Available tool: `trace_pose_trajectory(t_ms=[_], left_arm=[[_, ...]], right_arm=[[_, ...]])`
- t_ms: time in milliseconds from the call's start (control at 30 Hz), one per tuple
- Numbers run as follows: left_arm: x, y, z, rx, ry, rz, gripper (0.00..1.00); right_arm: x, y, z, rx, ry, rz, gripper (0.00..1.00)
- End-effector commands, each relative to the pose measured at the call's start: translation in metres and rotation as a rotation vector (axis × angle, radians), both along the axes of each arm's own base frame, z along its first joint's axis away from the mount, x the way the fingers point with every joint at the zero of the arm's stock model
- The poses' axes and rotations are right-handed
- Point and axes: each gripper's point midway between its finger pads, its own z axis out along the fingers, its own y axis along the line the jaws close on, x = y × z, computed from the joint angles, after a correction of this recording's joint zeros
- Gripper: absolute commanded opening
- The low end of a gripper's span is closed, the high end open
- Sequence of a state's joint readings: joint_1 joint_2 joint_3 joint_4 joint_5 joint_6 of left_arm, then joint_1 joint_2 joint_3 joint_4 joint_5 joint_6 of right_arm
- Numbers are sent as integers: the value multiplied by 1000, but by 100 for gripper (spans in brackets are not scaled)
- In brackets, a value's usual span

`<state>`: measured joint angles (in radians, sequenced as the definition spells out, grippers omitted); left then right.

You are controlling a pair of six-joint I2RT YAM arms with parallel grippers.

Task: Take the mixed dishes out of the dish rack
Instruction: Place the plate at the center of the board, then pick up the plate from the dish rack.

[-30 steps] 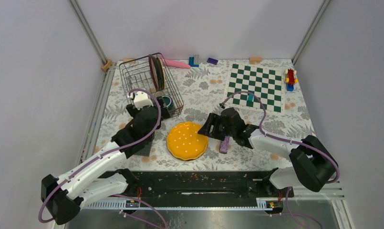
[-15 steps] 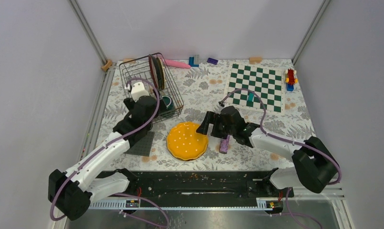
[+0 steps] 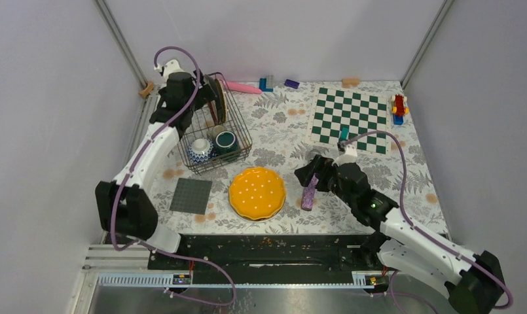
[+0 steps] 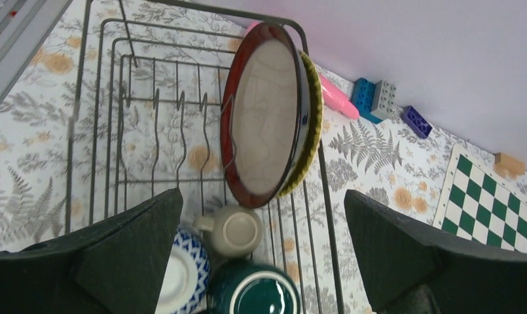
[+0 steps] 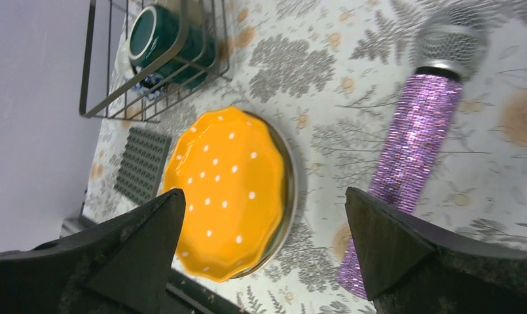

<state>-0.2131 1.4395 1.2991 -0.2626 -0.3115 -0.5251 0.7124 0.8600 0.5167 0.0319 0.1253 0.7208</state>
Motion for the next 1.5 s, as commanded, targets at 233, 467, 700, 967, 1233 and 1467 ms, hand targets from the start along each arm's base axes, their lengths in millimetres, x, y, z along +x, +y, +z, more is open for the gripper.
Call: trace_pose_trajectory(t_ms=[233, 467, 700, 967, 1233, 1467], left_arm=[[79, -8, -4, -1, 95, -87, 94], [101, -8, -28, 27, 147, -76, 83], [112, -13, -43, 31, 172, -107, 78], [119, -10, -60, 43, 211, -86, 72], [121, -13, -73, 11, 232, -77, 58], [118, -2, -75, 37, 246, -21, 52]], right_arm=[[3, -61, 5, -45, -161, -239, 100], [1, -70, 1, -73, -160, -260, 100], [3, -71, -3, -96, -153, -269, 100], [4, -72, -5, -102, -149, -274, 100], [4, -73, -6, -106, -147, -279, 100], [5, -73, -6, -108, -147, -282, 100]])
